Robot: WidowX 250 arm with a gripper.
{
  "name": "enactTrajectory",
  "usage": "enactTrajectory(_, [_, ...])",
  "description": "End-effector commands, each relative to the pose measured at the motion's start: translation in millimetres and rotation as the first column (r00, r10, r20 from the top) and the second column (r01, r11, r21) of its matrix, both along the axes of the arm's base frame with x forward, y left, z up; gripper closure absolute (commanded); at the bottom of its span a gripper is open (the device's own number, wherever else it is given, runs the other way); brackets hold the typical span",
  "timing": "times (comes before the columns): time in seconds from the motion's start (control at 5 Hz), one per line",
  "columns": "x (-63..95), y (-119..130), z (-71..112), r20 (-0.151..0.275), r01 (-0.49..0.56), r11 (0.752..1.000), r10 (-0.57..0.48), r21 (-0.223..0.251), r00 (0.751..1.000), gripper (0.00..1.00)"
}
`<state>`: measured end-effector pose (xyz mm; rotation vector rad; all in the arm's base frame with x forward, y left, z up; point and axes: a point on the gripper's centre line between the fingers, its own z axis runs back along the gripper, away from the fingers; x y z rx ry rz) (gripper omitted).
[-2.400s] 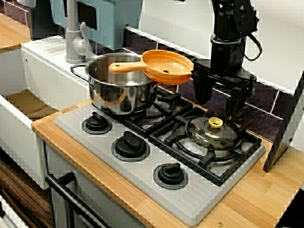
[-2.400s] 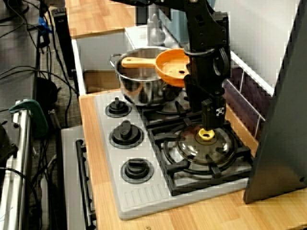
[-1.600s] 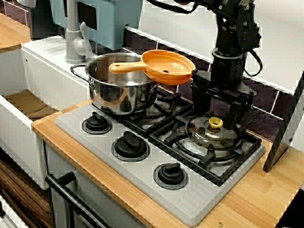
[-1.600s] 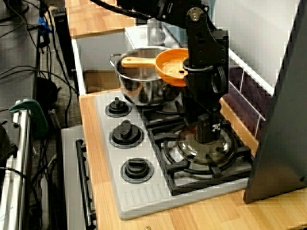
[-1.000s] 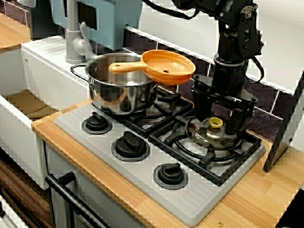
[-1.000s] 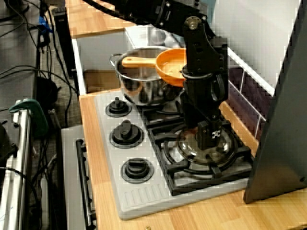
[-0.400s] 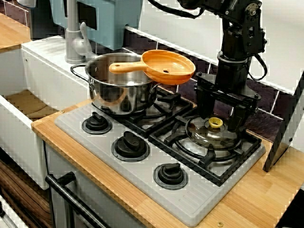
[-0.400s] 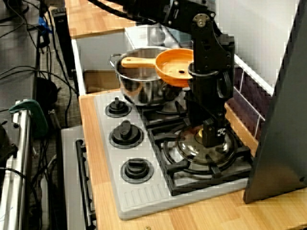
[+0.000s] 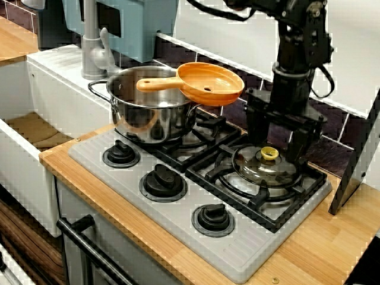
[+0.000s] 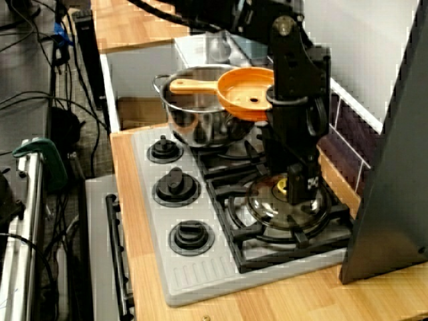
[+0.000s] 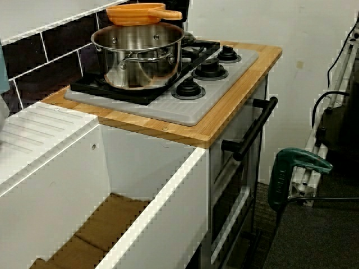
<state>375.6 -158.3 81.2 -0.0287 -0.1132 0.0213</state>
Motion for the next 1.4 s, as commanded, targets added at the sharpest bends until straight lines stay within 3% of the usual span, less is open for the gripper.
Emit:
enactTrajectory(0.0, [5.7,-6.6,6.9,0.045,0.01,1.0,-0.009,-0.006,0.999,0.0])
enactTrajectory(0.2, [5.8,-8.9,1.5,0.042,0.023,1.0,-0.023,-0.008,0.999,1.0])
enactTrajectory(0.6, [3.7,-8.7,-0.3,0.018,0.034,0.999,-0.034,-0.012,0.999,1.0])
enactTrajectory(1.2, [-9.6,1.9,55.5,0.045,0.039,0.994,-0.035,-0.103,0.998,1.0])
